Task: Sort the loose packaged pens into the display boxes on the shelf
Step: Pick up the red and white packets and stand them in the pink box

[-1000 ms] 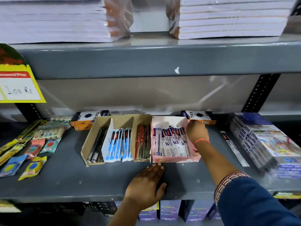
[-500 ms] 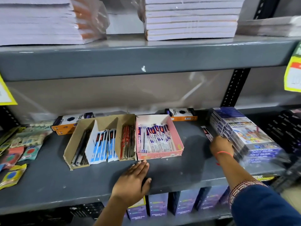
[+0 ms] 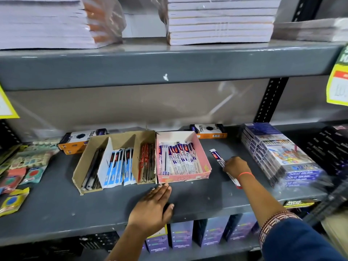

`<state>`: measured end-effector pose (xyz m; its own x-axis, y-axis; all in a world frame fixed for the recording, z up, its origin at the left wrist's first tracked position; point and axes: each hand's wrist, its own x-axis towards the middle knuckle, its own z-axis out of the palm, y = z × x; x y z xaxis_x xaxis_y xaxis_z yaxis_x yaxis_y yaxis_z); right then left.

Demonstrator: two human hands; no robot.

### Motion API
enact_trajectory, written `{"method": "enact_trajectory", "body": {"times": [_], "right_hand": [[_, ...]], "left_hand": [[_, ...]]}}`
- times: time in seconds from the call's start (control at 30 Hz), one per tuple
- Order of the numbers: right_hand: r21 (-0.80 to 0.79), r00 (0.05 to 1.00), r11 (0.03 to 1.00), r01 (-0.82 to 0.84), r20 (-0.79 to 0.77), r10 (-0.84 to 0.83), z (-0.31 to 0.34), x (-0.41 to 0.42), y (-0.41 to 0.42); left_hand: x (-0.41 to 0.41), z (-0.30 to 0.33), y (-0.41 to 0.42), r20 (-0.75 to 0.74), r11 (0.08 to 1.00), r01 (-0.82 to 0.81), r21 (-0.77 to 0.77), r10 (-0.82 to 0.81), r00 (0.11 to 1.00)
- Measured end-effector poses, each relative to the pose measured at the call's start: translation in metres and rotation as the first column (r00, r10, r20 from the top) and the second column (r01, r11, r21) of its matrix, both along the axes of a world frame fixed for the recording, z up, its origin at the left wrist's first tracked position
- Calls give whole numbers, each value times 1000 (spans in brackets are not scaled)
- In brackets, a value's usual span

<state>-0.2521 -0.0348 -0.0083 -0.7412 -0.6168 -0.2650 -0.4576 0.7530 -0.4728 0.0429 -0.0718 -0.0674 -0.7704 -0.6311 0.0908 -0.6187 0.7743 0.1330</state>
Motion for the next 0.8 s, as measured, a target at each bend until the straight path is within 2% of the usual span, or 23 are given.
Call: {"method": "enact_trajectory", "body": {"times": [0.17, 0.4, 0.5, 0.6, 0.7, 0.8], "right_hand": [[-35, 997, 999, 15, -69, -17, -2, 9, -6], [-62, 992, 994, 89, 98, -82, -1, 5, -9], [-59, 974, 994, 89, 214, -74, 3, 2, -3], [-115, 948, 986, 122, 309, -81, 5, -2, 2], [-207, 950, 969, 134, 305, -67, 6, -3, 6], [-366, 902, 898, 242, 426, -70, 7, 3, 12]], "left_hand": [[0, 0, -1, -17, 1000, 10, -10, -10, 1000], [1, 2, 0, -38, 1000, 12, -10, -12, 999], [1, 1, 0, -40, 1000, 14, -6, -15, 999], [1, 1, 0, -40, 1000, 15, -6, -15, 999], [0, 2, 0, -41, 1000, 13, 0, -13, 999], [0, 3, 0, -56, 1000, 10, 10, -9, 998]]}}
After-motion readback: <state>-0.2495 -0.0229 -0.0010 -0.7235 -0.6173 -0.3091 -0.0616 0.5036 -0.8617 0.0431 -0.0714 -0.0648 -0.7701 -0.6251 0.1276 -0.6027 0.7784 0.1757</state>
